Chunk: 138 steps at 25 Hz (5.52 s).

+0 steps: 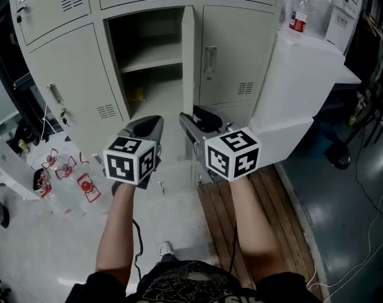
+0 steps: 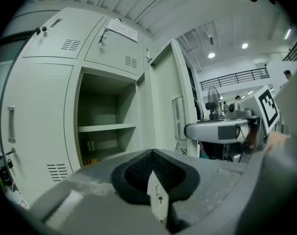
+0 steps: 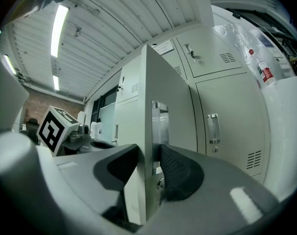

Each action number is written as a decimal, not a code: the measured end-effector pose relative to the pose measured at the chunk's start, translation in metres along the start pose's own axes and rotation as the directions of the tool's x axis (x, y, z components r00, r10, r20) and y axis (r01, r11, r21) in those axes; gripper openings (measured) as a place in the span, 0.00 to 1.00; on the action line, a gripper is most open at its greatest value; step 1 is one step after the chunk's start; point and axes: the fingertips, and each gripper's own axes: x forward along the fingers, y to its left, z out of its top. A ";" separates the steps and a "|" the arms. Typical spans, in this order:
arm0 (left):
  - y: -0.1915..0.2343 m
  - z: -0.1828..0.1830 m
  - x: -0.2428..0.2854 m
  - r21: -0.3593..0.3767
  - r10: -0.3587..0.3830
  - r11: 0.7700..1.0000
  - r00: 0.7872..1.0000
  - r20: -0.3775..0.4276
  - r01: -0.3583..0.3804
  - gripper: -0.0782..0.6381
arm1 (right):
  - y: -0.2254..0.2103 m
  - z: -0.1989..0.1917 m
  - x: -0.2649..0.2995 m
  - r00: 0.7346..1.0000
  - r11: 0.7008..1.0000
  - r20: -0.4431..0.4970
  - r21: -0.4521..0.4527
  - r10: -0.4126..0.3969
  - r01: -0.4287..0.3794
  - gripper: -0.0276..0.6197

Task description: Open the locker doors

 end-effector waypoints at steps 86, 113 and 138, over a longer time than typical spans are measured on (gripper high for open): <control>-0.067 -0.005 -0.034 0.007 0.051 0.999 0.998 0.035 -0.051 0.11 | -0.032 -0.009 -0.094 0.992 0.991 0.008 -0.020 -0.130 0.130 0.20; 0.113 -0.061 -0.251 -0.016 0.356 0.934 0.934 -0.010 -0.356 0.11 | 0.203 -0.034 0.050 0.987 0.987 -0.038 -0.016 0.159 -0.160 0.24; 0.273 -0.102 -0.364 -0.050 0.337 0.941 0.941 0.013 -0.336 0.11 | 0.346 -0.050 0.174 0.993 0.994 -0.075 -0.047 0.095 -0.099 0.31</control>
